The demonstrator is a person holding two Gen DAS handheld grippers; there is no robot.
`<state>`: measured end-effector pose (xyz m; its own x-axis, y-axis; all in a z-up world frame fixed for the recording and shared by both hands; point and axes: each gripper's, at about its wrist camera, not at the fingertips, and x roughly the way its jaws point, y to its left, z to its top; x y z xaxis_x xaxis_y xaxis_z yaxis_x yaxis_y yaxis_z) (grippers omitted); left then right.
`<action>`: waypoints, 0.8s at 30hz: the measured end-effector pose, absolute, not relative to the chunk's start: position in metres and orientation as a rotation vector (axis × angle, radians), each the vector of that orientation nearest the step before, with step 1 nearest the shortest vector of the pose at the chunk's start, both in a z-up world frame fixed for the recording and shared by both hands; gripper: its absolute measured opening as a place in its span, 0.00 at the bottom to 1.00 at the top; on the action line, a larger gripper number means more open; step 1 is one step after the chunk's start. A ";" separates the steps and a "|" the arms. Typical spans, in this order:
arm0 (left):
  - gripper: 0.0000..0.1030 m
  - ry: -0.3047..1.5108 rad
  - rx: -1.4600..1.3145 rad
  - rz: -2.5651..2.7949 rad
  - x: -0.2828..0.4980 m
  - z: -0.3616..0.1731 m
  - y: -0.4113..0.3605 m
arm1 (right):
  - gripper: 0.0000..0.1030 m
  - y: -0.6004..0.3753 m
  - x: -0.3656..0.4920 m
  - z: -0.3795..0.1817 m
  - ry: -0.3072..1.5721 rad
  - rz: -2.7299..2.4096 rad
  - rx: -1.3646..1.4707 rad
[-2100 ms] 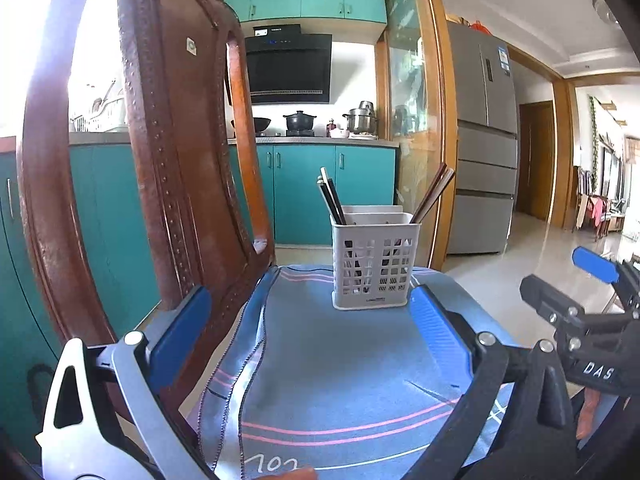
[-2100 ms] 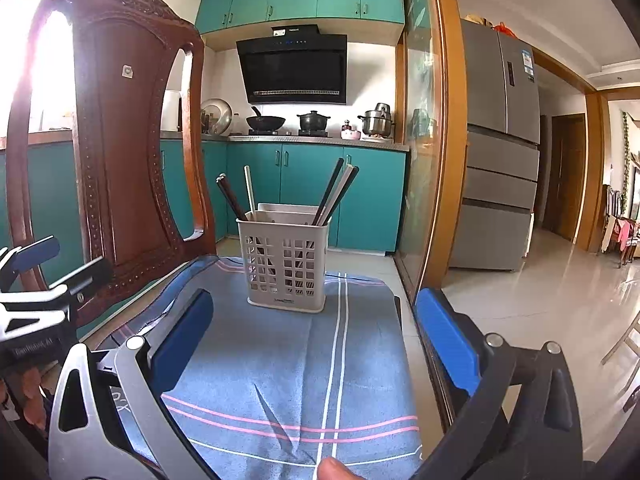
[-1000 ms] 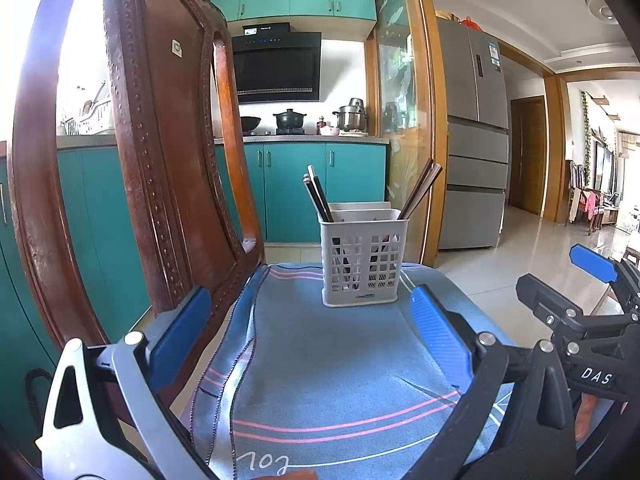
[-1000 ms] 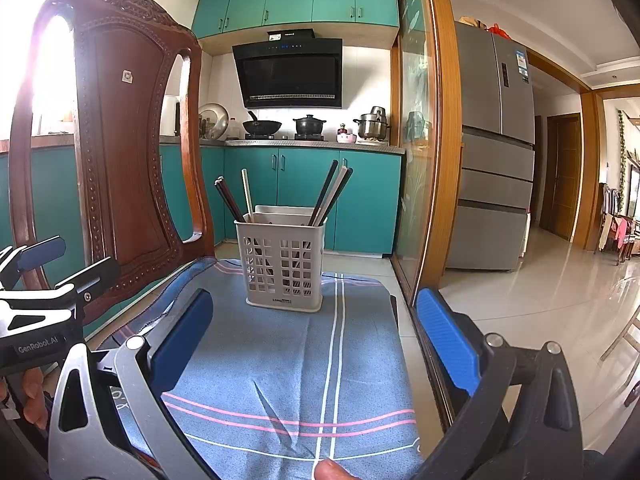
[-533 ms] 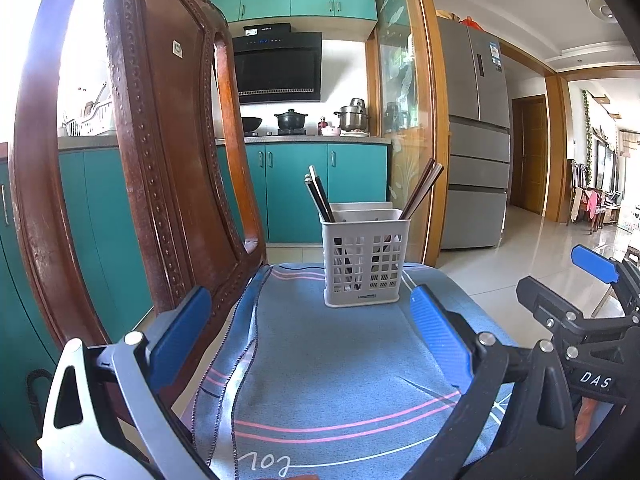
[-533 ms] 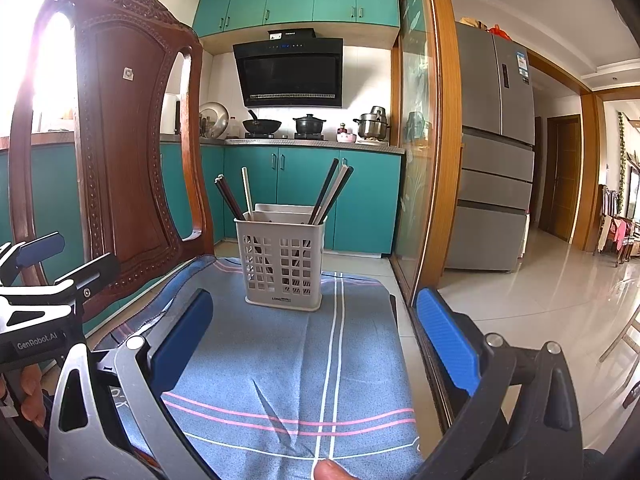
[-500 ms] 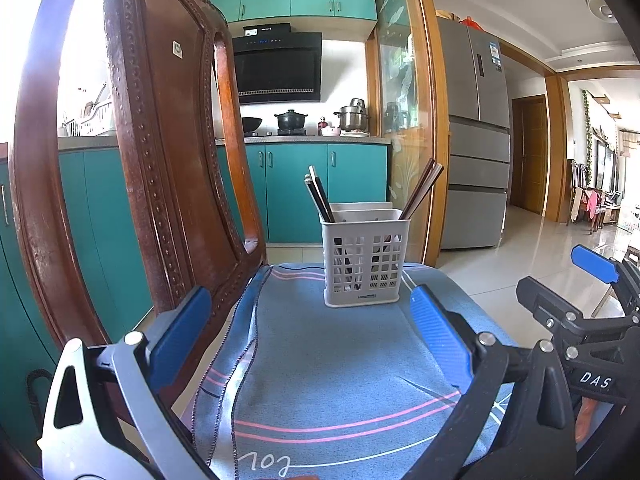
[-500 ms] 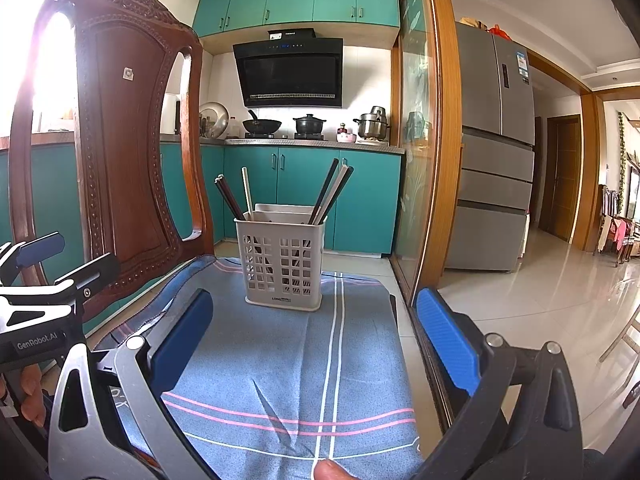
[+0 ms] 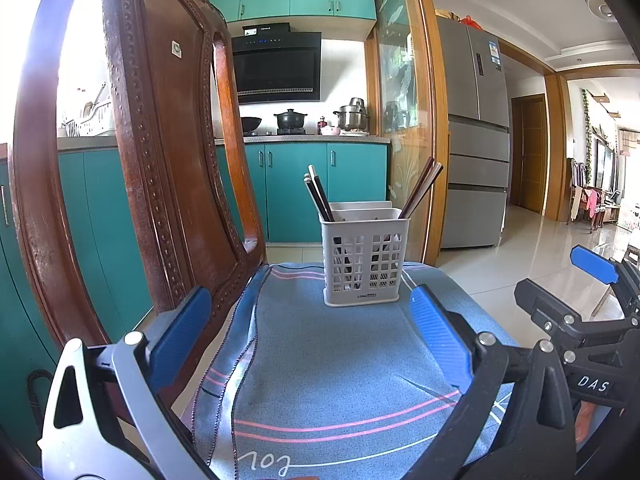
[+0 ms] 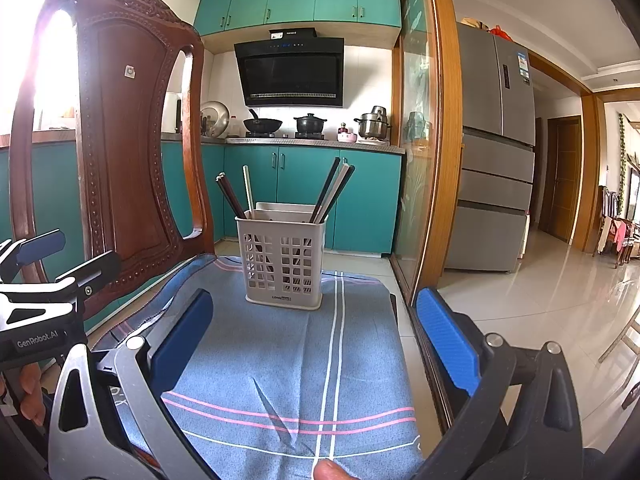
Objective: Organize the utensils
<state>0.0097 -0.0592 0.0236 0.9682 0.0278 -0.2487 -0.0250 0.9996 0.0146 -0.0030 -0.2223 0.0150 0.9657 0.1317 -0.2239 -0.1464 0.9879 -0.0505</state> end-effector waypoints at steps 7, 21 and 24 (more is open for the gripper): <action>0.97 0.251 0.011 0.027 0.009 0.024 -0.060 | 0.97 -0.223 -0.003 0.015 0.223 0.142 -0.068; 0.97 0.252 0.012 0.026 0.010 0.023 -0.059 | 0.97 -0.224 -0.004 0.015 0.222 0.142 -0.070; 0.97 0.252 0.013 0.026 0.010 0.023 -0.059 | 0.97 -0.225 -0.004 0.015 0.224 0.142 -0.070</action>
